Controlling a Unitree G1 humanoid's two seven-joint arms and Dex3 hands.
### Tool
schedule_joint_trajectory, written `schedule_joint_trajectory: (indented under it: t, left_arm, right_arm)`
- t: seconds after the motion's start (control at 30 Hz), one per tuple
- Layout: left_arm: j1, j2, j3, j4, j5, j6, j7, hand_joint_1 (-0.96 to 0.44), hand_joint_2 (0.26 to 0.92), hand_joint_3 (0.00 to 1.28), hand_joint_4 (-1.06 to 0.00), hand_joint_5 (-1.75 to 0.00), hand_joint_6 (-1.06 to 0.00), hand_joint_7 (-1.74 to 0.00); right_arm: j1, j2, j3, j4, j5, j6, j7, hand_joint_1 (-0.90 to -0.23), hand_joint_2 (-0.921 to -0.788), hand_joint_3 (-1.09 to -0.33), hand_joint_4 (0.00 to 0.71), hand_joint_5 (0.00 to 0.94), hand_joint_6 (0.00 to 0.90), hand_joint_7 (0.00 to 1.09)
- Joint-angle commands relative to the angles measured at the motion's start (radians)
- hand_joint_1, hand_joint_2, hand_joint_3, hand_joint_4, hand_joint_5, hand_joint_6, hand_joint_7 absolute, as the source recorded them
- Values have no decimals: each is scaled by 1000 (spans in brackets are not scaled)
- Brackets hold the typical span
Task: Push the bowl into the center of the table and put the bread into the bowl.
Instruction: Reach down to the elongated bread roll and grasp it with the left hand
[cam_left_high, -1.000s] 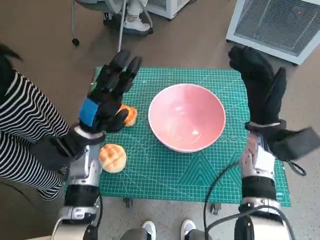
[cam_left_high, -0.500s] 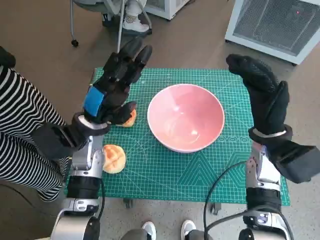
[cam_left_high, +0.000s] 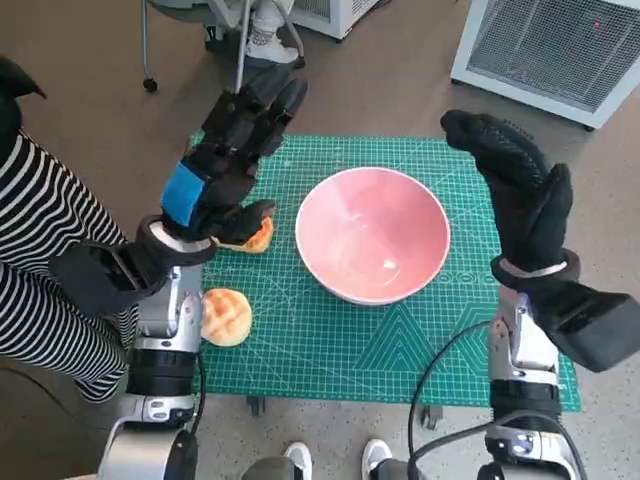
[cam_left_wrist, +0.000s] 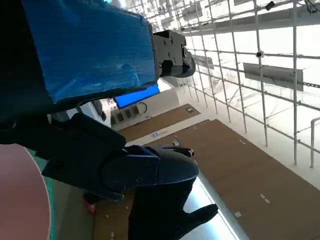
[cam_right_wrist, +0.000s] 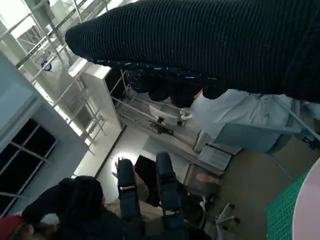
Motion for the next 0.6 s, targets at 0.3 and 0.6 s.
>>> schedule_joint_trajectory:
  t: [0.3,0.6]
  left_arm:
    - [-190,265,6,293,273,-170,76,-787,921,220,-144,-21,1,-449]
    - [-321,408,-71,434,335,42,-49,-745,899,33,-141,-4,-89,-386]
  right_arm:
    - [40,0,4,8,1,13,-14,-859,-921,-751,167,7,149,378]
    - [53,2,2,1,19,21,-10,-848,-921,-752,167,5,140,392]
